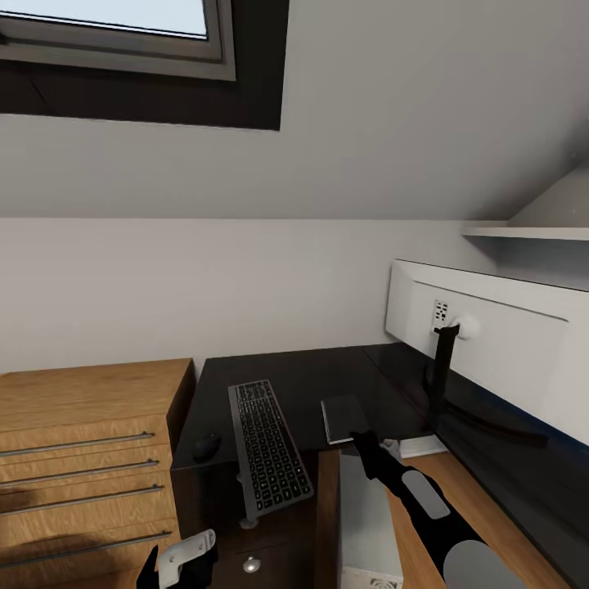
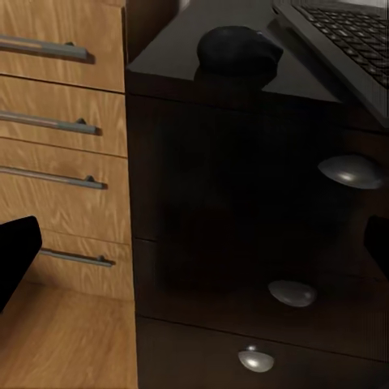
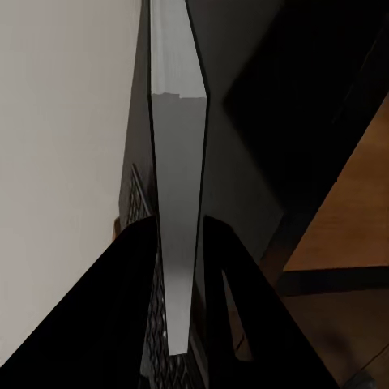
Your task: In the bedroom, organize the workspace by keeping the computer under the desk, ensuring the monitor is on the desk, placing the keyboard on the desk next to the monitor, placing the mouse on the desk next to the keyboard, moving the folder from the swivel chair onto the desk next to the mouse, stacking the notebook on top of the folder with the pen on top of the notebook, and positioning the swivel chair next to the desk.
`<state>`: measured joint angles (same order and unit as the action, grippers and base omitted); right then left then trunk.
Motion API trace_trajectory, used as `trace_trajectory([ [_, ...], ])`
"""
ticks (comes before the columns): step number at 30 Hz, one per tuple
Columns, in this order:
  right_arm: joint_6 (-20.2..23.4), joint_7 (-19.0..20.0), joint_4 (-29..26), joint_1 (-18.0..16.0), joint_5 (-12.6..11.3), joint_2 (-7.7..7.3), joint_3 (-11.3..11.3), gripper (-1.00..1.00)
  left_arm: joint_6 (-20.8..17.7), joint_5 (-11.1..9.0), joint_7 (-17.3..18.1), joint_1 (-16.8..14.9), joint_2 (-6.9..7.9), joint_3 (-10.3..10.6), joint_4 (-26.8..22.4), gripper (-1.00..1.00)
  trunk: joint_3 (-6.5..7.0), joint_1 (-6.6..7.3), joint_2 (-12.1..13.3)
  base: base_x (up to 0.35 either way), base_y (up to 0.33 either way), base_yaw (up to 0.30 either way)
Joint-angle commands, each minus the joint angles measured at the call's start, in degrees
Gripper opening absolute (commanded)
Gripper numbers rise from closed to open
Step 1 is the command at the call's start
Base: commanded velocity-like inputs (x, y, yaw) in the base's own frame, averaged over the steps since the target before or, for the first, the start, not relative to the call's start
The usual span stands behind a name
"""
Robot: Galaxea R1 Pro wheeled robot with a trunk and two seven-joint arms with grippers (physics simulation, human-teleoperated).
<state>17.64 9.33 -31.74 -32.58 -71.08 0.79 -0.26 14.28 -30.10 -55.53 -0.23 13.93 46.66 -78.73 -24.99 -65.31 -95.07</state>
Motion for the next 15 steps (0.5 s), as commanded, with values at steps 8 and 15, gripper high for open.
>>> trace_trajectory([
  [8,0.2,0.2,0.0,0.0,-0.5,0.0,0.0,-1.0,0.3,-0.5,-0.2,0.0,0.04,0.0,-0.8,1.0,-1.31,-1.54,-2.8,0.001,0.0,0.0],
  [15,0.2,0.2,0.0,0.0,-0.4,0.0,0.0,-1.0,0.3,-0.5,-0.2,0.0,0.04,0.1,-0.8,1.0,-2.56,-3.07,-5.6,0.0,0.0,0.0],
])
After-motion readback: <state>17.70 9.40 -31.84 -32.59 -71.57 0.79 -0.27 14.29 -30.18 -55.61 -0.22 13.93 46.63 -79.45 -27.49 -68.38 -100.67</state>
